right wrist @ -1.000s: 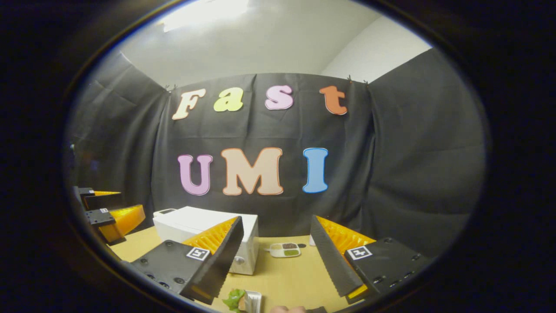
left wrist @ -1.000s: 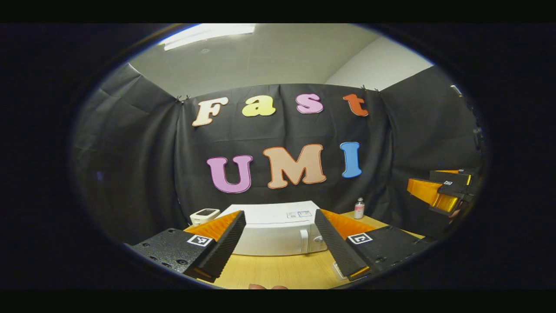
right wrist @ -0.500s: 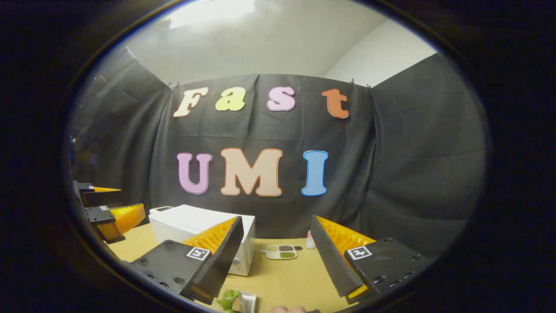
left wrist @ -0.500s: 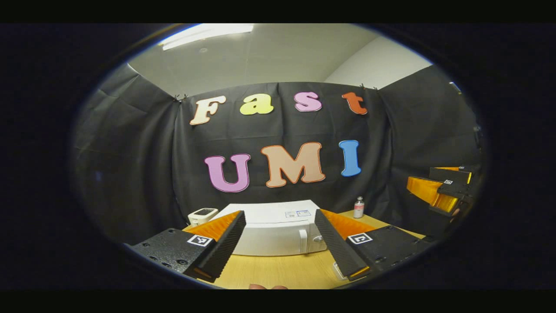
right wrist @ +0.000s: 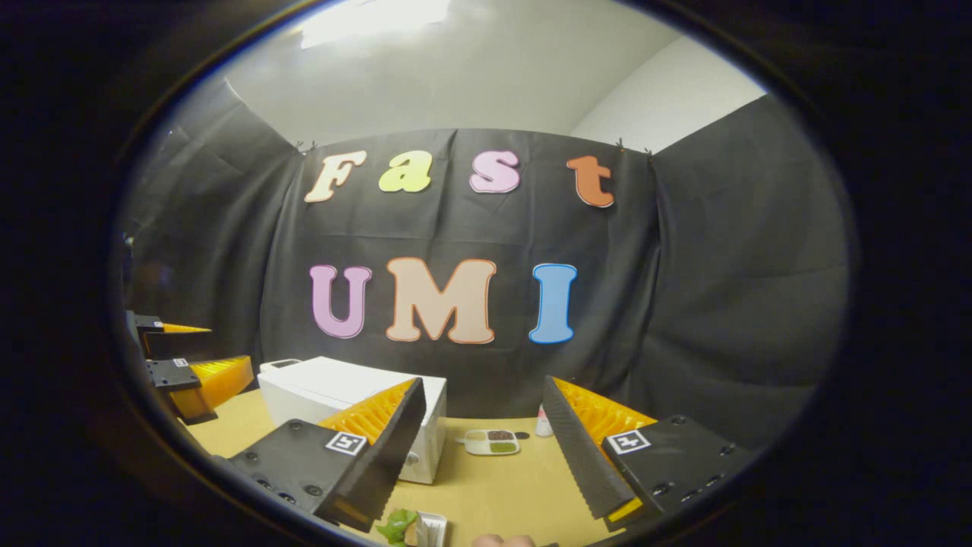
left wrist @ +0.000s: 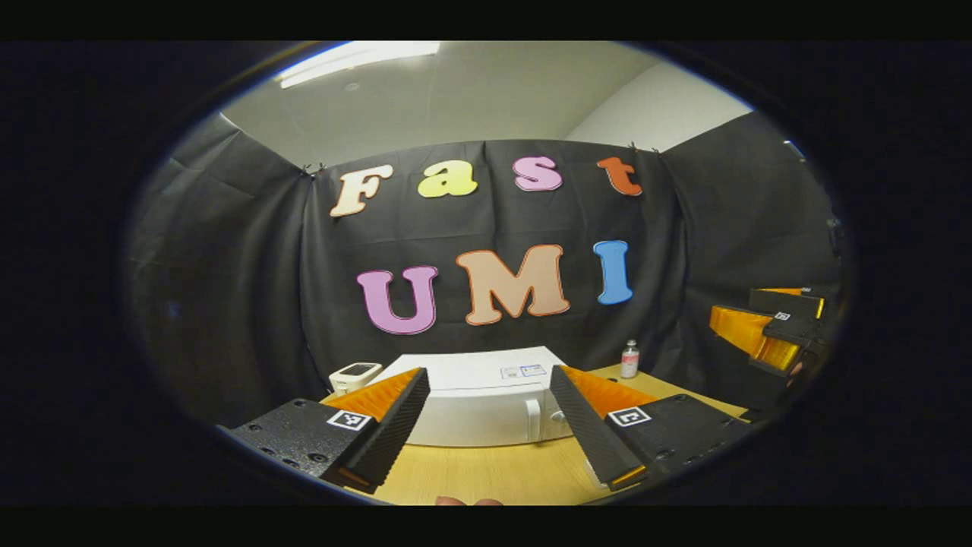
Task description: Open the microwave oven with the left hand, put the food in, and close the microwave oven.
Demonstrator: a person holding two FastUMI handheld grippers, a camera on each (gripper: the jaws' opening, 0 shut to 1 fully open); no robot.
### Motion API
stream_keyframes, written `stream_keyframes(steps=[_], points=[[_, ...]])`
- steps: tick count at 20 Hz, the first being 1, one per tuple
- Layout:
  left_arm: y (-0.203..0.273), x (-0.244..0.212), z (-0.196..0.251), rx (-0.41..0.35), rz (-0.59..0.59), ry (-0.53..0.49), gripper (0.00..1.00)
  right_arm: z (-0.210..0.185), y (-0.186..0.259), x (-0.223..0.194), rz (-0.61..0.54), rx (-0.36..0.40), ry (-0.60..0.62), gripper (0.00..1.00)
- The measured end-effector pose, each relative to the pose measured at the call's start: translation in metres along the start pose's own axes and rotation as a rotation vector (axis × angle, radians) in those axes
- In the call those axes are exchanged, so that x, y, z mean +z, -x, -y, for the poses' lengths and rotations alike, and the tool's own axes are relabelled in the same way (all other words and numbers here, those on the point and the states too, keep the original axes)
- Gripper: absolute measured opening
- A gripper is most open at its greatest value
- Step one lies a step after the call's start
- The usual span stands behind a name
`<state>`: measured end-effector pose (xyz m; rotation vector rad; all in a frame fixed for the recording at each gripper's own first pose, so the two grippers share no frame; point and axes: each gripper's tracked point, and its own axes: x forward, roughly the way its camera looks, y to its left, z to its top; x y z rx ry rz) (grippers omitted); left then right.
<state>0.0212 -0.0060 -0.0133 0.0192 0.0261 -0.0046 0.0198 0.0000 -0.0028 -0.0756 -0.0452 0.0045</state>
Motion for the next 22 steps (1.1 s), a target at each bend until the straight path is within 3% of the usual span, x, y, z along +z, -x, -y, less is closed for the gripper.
stream_keyframes(steps=[9, 22], points=[[-0.019, -0.038, 0.013, -0.026, -0.044, -0.014, 0.97, 0.011, -0.003, -0.002, -0.003, -0.022, 0.048, 0.96], [-0.123, -0.219, 0.065, -0.120, -0.304, 0.001, 0.98, 0.098, 0.021, 0.004, -0.040, -0.198, 0.096, 0.97]])
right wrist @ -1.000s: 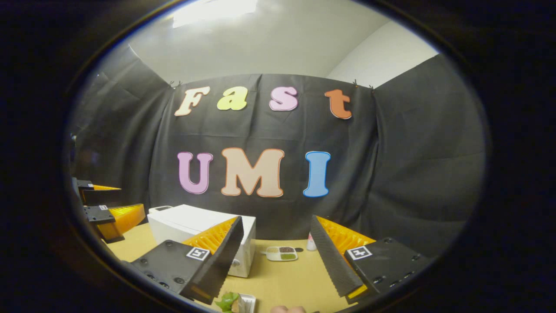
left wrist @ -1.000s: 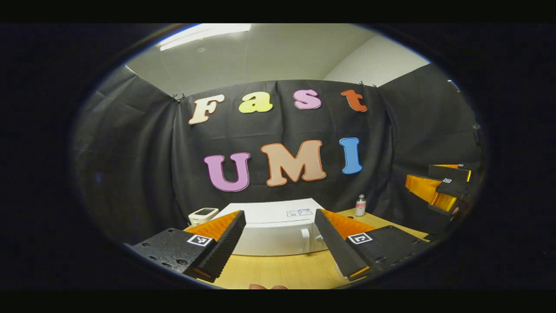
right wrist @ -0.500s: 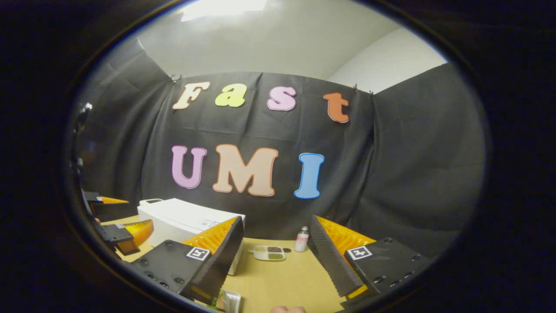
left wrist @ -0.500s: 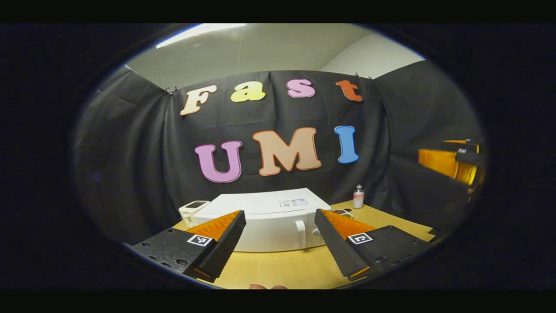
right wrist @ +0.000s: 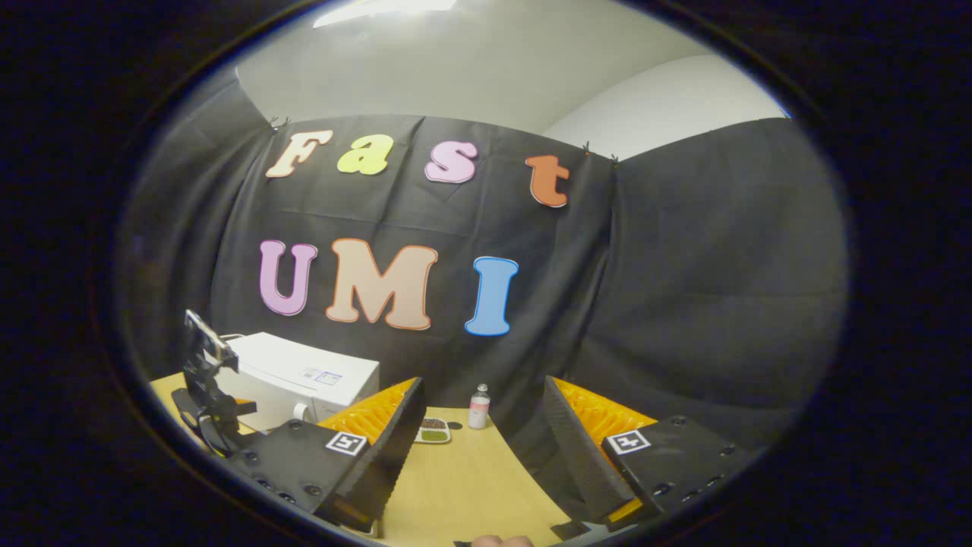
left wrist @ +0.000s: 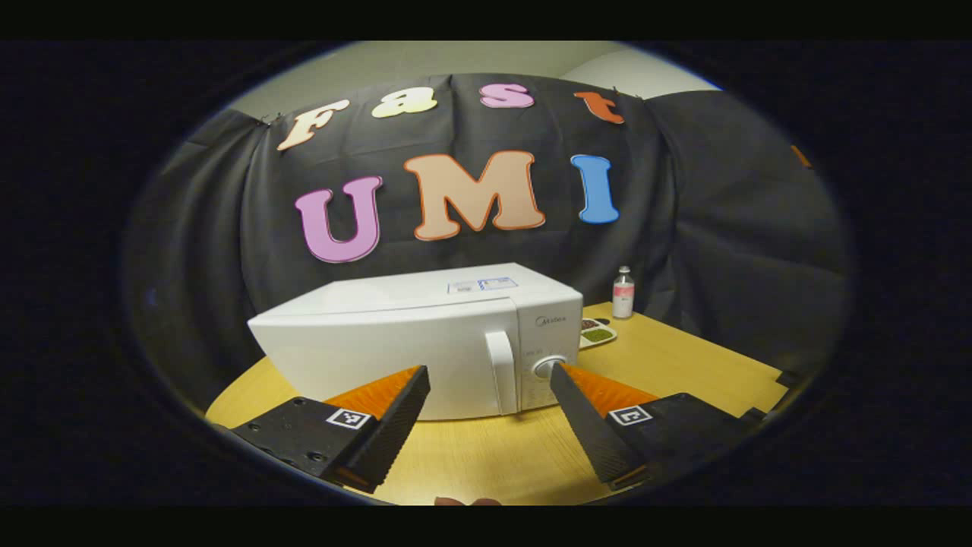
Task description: Open the microwave oven with the left hand, put the food in, and close the microwave oven.
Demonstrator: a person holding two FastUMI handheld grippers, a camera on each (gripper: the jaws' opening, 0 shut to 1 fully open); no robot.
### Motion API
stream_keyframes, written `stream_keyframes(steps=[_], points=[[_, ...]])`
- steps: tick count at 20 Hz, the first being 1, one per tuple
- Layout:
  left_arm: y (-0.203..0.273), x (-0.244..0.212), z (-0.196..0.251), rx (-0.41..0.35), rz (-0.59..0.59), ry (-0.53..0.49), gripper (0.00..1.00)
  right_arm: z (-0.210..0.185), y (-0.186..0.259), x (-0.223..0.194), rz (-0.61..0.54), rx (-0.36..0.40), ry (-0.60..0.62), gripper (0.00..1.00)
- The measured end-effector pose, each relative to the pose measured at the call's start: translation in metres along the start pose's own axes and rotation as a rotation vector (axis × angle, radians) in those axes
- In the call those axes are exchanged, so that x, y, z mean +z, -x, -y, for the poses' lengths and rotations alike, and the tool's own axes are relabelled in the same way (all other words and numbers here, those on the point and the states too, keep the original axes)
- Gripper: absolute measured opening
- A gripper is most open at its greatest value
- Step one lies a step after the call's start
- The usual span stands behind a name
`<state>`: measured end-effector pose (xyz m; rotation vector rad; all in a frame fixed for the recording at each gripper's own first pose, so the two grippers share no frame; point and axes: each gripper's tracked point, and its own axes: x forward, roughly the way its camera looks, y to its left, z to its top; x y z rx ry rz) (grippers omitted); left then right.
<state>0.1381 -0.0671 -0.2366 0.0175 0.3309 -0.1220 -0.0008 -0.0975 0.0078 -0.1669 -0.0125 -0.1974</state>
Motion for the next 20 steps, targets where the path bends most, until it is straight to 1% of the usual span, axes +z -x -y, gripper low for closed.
stream_keyframes(steps=[3, 5, 6, 8, 9, 10, 11, 12, 14, 15, 16, 17, 18, 19, 20], points=[[-0.030, -0.018, 0.003, -0.006, -0.047, -0.012, 0.98, 0.006, 0.000, 0.002, 0.002, -0.024, 0.012, 0.96], [-0.047, -0.025, 0.005, -0.014, -0.066, 0.000, 0.98, 0.003, -0.001, 0.001, -0.005, -0.019, 0.007, 0.96], [-0.052, -0.027, 0.003, -0.003, -0.064, 0.000, 0.98, 0.001, -0.001, 0.001, -0.011, -0.015, 0.000, 0.98], [-0.059, -0.025, 0.002, 0.011, -0.050, 0.000, 0.94, -0.002, -0.002, 0.004, -0.005, -0.014, -0.004, 0.97], [-0.062, -0.026, 0.003, 0.007, -0.050, 0.001, 0.84, -0.001, -0.001, 0.007, 0.001, -0.016, 0.005, 0.97], [-0.064, -0.027, 0.005, 0.003, -0.054, 0.002, 0.83, 0.000, -0.001, 0.009, 0.009, -0.018, 0.010, 0.98], [-0.066, -0.029, 0.007, -0.002, -0.060, 0.004, 0.83, -0.001, -0.001, 0.011, 0.016, -0.018, 0.008, 0.97], [-0.067, -0.030, 0.006, 0.007, -0.066, 0.005, 0.84, -0.003, 0.000, 0.012, 0.017, -0.016, 0.004, 0.97], [-0.068, -0.032, 0.002, 0.024, -0.068, 0.014, 0.77, -0.005, 0.000, 0.012, 0.016, -0.010, 0.004, 0.97], [-0.067, -0.035, 0.001, 0.038, -0.077, 0.016, 0.69, -0.006, 0.000, 0.012, 0.018, -0.006, 0.006, 0.97], [-0.067, -0.035, 0.008, 0.015, -0.072, 0.026, 0.61, -0.007, 0.001, 0.013, 0.018, -0.002, 0.006, 0.97], [-0.067, -0.040, 0.014, 0.007, -0.093, 0.018, 0.48, -0.008, 0.003, 0.013, 0.021, 0.002, 0.002, 0.97], [-0.069, -0.039, 0.014, 0.000, -0.086, 0.005, 0.34, -0.008, 0.004, 0.015, 0.024, 0.004, -0.001, 0.97], [-0.071, -0.035, 0.014, -0.006, -0.064, 0.013, 0.25, -0.008, 0.005, 0.015, 0.027, 0.005, -0.001, 0.97], [-0.068, -0.036, 0.013, -0.014, -0.067, 0.024, 0.20, -0.007, 0.006, 0.016, 0.030, 0.006, 0.000, 0.97]])
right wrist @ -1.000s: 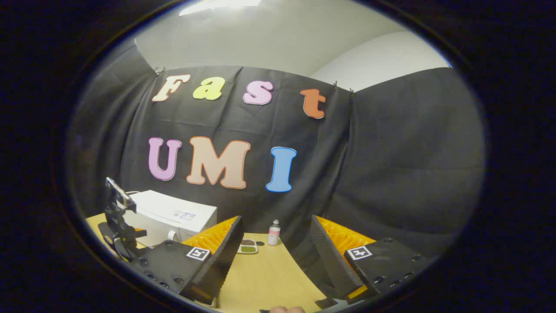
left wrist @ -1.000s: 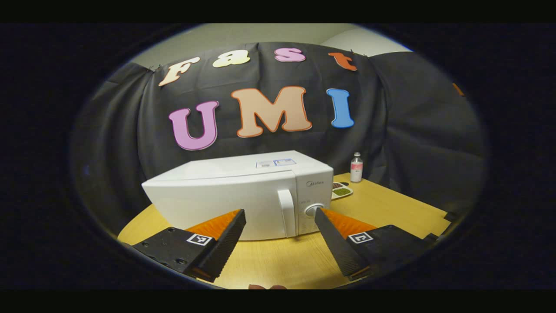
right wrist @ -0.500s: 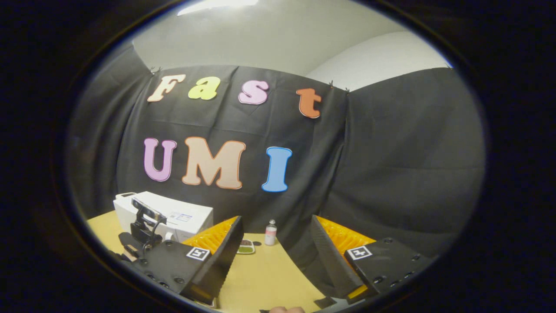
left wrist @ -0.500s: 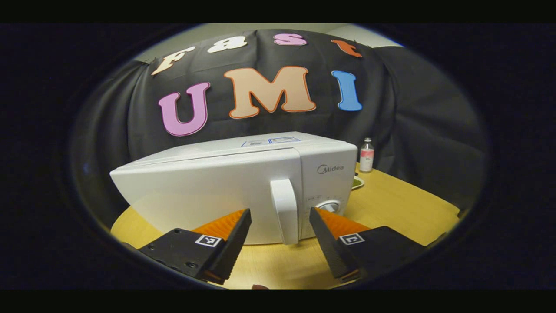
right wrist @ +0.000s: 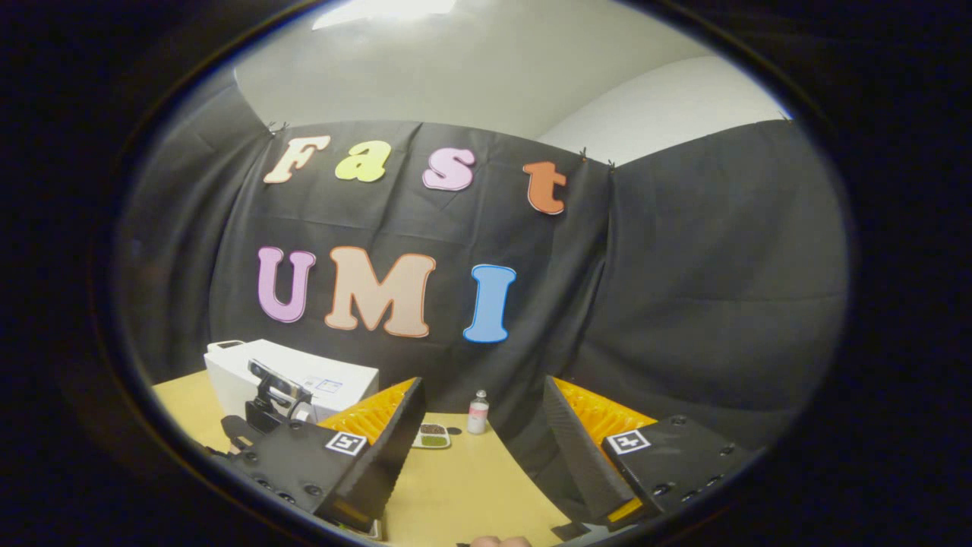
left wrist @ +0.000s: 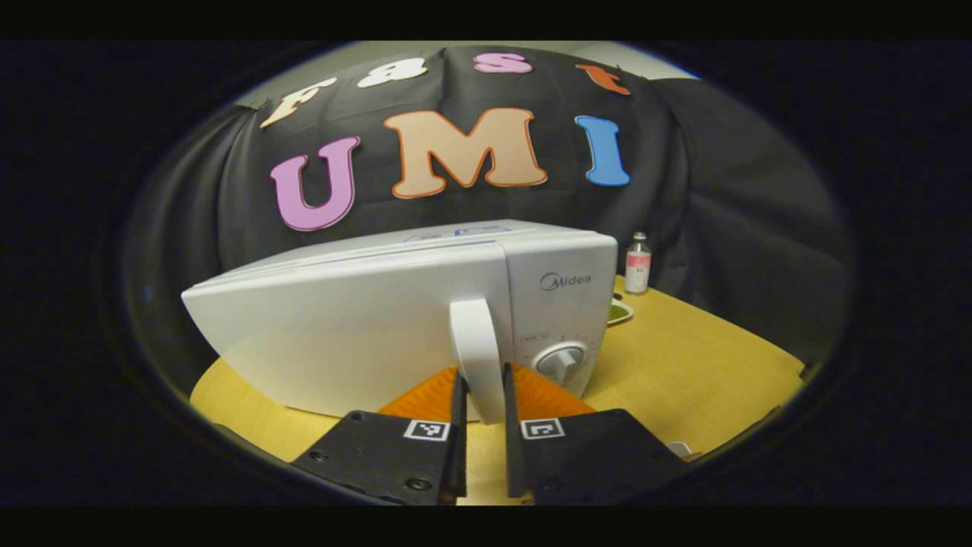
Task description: Open the microwave oven with the left hand, put the food in, and close the microwave oven.
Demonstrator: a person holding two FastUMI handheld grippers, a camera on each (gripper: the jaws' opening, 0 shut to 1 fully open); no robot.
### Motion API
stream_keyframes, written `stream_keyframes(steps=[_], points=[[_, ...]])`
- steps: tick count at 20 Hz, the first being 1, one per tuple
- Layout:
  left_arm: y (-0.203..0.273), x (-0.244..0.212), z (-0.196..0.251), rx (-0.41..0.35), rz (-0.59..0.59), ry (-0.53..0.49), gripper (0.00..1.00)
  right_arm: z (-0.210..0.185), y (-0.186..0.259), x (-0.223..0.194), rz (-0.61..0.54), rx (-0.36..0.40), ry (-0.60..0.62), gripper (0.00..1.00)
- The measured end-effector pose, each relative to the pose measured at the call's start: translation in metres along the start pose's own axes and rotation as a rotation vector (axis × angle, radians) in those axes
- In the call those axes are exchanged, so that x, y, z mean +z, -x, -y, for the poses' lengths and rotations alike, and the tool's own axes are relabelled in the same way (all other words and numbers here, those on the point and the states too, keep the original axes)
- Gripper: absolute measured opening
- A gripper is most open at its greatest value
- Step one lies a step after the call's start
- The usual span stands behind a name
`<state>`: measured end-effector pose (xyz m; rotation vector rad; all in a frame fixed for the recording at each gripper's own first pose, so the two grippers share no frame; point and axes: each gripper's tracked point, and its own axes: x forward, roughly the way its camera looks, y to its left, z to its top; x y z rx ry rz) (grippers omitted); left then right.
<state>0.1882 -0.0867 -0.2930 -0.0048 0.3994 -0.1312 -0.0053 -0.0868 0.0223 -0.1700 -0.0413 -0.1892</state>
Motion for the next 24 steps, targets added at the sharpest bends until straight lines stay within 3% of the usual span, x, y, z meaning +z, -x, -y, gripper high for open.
stream_keyframes(steps=[5, 12, 14, 17, 24], points=[[0.001, 0.001, 0.000, -0.032, 0.010, 0.020, 0.04, 0.002, 0.010, -0.001, 0.000, 0.011, 0.001, 0.97], [0.005, -0.002, 0.000, -0.047, -0.033, 0.025, 0.00, 0.002, 0.019, 0.003, -0.001, 0.030, -0.005, 0.97], [0.034, -0.013, 0.000, -0.046, -0.040, 0.085, 0.00, -0.003, 0.019, 0.000, -0.006, 0.037, -0.010, 0.96], [0.081, -0.027, -0.007, -0.060, -0.039, 0.082, 0.00, -0.014, 0.014, -0.006, -0.020, 0.058, -0.034, 0.97], [0.190, -0.066, -0.067, -0.031, -0.092, 0.075, 0.00, -0.088, 0.010, -0.028, -0.077, 0.203, -0.105, 0.97]])
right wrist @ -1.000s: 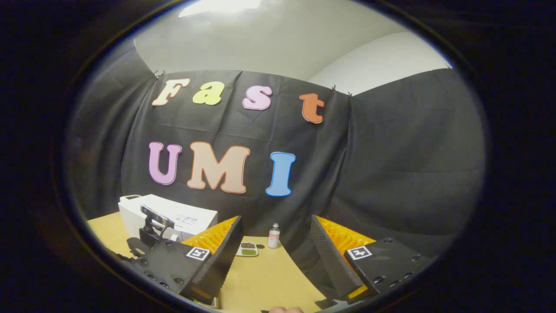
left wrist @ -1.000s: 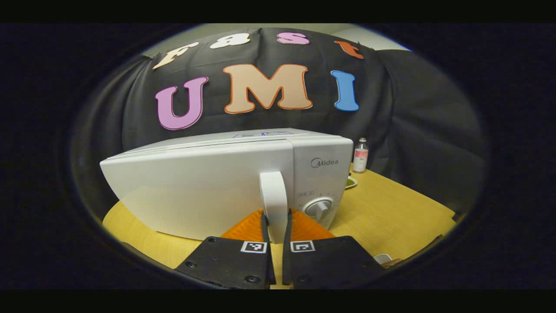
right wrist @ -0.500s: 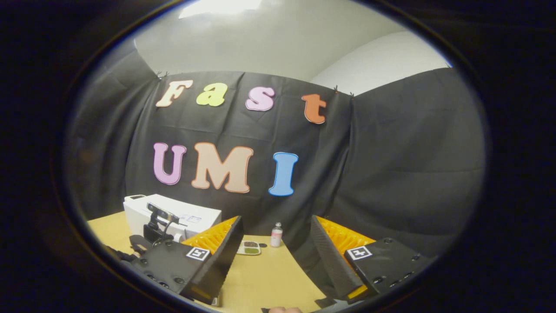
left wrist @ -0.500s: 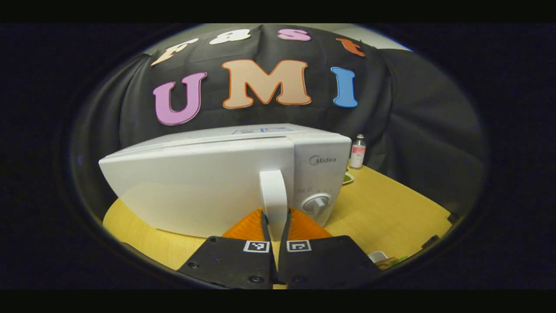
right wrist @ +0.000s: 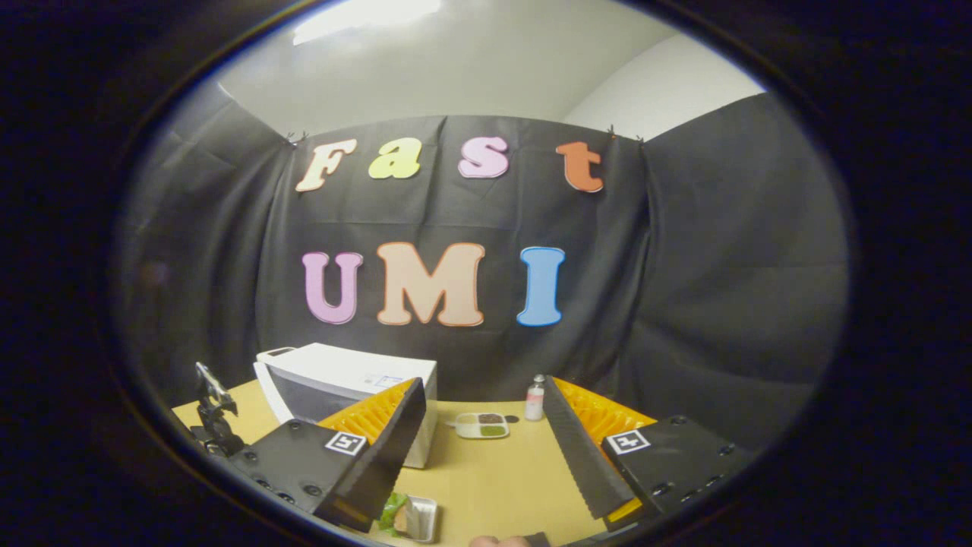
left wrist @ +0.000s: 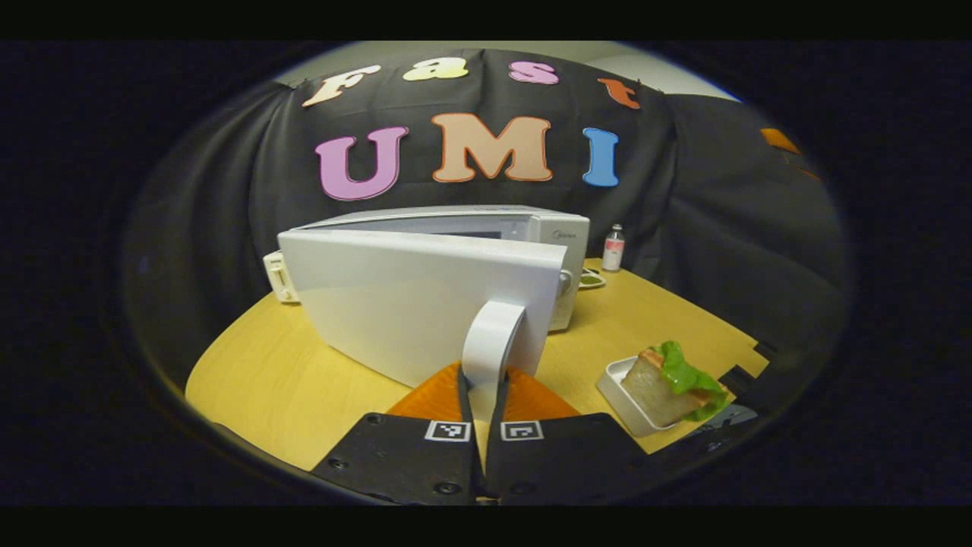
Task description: Open the microwave oven with the left hand, put the food in, and close the microwave oven.
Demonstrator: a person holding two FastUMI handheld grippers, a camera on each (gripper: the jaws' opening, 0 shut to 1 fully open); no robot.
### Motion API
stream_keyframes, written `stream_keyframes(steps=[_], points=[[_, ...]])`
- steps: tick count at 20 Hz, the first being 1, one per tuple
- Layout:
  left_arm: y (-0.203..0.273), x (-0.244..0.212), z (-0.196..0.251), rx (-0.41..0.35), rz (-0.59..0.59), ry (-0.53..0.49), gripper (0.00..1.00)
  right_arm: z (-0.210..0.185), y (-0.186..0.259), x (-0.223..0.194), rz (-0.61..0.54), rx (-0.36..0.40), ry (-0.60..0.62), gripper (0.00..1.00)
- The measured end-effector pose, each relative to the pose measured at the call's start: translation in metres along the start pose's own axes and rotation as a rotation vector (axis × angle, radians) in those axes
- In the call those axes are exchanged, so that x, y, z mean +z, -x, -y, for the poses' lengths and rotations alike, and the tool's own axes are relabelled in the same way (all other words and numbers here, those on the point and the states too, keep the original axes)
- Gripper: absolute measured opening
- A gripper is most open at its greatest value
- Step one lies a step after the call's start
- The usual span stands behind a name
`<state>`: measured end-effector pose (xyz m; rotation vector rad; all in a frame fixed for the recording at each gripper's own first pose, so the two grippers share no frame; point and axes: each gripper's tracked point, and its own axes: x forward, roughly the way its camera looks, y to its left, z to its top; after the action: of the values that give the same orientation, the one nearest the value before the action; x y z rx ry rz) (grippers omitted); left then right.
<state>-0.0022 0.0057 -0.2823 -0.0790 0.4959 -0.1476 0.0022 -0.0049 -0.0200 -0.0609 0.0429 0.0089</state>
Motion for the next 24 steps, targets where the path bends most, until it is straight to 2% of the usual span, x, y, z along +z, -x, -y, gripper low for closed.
stream_keyframes(steps=[2, 7, 10, 13, 18, 24], points=[[0.020, -0.007, -0.020, 0.017, -0.010, 0.009, 0.00, -0.019, -0.003, -0.011, -0.021, 0.033, 0.009, 0.97], [0.064, -0.025, -0.081, 0.084, -0.028, 0.030, 0.00, -0.051, 0.001, -0.034, -0.068, 0.045, 0.018, 0.97], [0.082, -0.033, -0.120, 0.130, -0.028, 0.036, 0.00, -0.072, 0.006, -0.045, -0.088, 0.048, 0.034, 0.97], [0.095, -0.039, -0.162, 0.181, -0.018, 0.054, 0.00, -0.101, 0.011, -0.070, -0.135, 0.086, 0.015, 0.98], [0.103, -0.043, -0.191, 0.136, 0.006, 0.114, 0.00, -0.111, 0.015, -0.128, -0.213, 0.054, 0.051, 0.97], [0.104, -0.044, -0.197, 0.110, 0.004, 0.095, 0.00, -0.109, 0.015, -0.194, -0.350, 0.031, 0.054, 0.98]])
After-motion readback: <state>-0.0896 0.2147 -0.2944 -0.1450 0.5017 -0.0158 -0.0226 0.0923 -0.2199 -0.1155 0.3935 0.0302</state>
